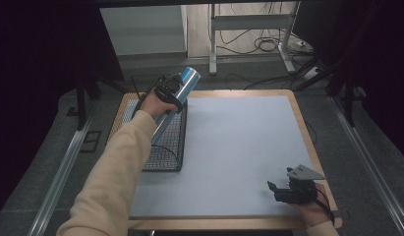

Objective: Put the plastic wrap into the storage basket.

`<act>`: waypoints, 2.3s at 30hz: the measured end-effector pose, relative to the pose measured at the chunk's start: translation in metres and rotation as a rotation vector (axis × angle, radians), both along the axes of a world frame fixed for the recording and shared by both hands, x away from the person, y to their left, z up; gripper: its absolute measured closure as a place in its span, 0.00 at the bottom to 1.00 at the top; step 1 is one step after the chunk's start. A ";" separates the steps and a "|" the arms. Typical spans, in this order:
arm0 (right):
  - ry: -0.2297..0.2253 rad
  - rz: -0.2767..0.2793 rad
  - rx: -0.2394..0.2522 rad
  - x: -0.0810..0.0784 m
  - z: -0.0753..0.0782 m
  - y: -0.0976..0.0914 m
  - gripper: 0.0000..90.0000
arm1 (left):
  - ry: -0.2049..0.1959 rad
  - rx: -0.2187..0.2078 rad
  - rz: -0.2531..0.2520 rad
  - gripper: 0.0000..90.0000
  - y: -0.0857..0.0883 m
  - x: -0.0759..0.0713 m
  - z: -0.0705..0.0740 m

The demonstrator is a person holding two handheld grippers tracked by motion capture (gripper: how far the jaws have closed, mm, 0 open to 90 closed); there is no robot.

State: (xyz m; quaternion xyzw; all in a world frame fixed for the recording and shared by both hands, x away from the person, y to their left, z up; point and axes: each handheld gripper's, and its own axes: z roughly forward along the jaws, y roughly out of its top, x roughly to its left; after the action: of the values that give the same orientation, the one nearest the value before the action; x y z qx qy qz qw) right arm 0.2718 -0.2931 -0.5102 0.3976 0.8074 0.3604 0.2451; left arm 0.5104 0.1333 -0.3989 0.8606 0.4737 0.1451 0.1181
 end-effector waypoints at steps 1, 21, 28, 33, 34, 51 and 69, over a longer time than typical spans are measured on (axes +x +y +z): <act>0.001 -0.001 0.000 0.000 0.000 0.000 0.16 | 0.000 0.000 0.000 0.35 0.000 0.000 0.000; 0.007 0.000 -0.004 -0.001 -0.001 0.000 0.16 | 0.033 0.077 0.044 0.35 0.007 0.018 -0.026; 0.000 -0.005 -0.001 -0.001 0.001 0.000 0.16 | 0.039 0.093 0.056 0.35 0.007 0.022 -0.032; 0.003 -0.003 -0.004 -0.001 0.000 0.000 0.16 | 0.034 0.099 0.058 0.35 0.006 0.023 -0.033; 0.002 -0.003 -0.004 -0.001 0.000 0.000 0.16 | 0.033 0.100 0.059 0.35 0.006 0.023 -0.034; -0.001 -0.002 -0.001 -0.002 0.002 0.001 0.16 | -0.091 -0.068 0.039 0.16 0.003 -0.016 0.000; -0.020 0.009 0.031 -0.002 0.006 0.002 0.16 | -0.218 -0.255 -0.073 0.17 -0.009 -0.086 0.023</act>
State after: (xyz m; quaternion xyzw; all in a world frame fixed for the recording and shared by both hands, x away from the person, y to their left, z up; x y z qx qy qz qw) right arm 0.2701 -0.2908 -0.5046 0.3941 0.8010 0.3779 0.2456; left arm 0.4240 0.1243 -0.3757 0.8344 0.4410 0.1721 0.2823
